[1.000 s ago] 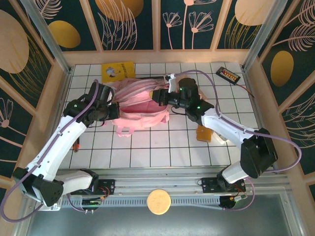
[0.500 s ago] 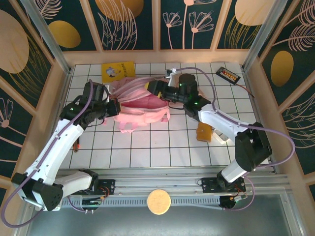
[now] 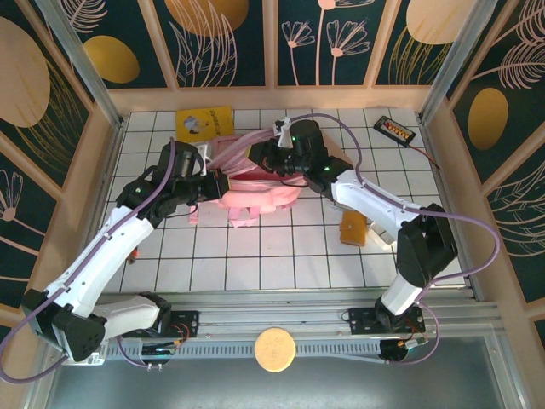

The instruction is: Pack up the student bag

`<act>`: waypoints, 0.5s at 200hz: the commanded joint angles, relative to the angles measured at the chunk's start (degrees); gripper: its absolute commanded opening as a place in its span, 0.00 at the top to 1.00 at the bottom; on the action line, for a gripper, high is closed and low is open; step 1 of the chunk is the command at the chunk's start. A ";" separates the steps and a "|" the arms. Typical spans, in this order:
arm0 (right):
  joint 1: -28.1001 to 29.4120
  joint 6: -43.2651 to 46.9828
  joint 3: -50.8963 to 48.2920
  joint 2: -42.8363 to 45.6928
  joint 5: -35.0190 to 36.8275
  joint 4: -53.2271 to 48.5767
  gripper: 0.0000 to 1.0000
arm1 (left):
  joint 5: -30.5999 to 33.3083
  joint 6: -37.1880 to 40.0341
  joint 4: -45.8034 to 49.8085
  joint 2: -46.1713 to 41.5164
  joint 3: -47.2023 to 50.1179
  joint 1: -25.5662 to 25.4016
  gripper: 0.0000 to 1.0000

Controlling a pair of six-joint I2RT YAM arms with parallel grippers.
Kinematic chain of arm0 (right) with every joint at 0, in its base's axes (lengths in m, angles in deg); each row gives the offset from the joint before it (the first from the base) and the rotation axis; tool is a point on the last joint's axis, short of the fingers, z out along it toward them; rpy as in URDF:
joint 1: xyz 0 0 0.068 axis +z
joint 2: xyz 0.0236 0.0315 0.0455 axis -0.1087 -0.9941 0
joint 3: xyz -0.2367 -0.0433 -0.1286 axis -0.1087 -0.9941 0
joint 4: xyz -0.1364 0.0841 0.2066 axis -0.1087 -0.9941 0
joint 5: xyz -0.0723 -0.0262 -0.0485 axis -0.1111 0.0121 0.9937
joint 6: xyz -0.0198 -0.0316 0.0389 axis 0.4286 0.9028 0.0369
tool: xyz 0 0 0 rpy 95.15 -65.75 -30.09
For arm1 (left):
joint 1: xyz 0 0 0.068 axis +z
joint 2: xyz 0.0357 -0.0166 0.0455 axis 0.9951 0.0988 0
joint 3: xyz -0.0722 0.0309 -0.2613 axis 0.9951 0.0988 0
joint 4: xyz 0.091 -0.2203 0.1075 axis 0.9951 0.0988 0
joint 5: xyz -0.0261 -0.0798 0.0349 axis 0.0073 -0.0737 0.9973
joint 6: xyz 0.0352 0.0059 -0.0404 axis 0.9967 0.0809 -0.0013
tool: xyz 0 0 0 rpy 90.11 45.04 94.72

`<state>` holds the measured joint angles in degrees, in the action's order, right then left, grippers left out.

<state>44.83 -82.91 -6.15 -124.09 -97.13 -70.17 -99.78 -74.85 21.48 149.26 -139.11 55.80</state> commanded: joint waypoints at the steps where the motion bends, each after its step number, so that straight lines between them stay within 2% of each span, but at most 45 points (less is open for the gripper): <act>1: -1.57 2.97 -0.69 2.48 1.00 -3.99 1.00 | -2.40 2.90 -1.25 -0.89 -0.91 -0.38 1.00; 31: -5.55 8.58 -0.89 3.62 -3.58 -6.62 1.00 | -0.58 7.28 5.48 -0.59 -2.32 1.27 1.00; 52: -6.88 13.72 0.16 2.99 -9.81 -8.09 1.00 | -1.29 9.17 6.87 -1.70 -2.72 5.24 1.00; 58: -8.85 15.31 0.52 2.86 -11.08 -8.72 1.00 | -1.44 9.86 7.31 -1.89 -2.94 6.42 1.00; 100: -9.46 26.34 3.30 1.93 -17.86 -12.84 1.00 | -3.80 12.05 7.80 -0.69 -3.74 8.75 1.00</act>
<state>38.21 -66.98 -5.87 -123.06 -111.38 -78.85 -105.68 -65.45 25.48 149.31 -141.03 62.51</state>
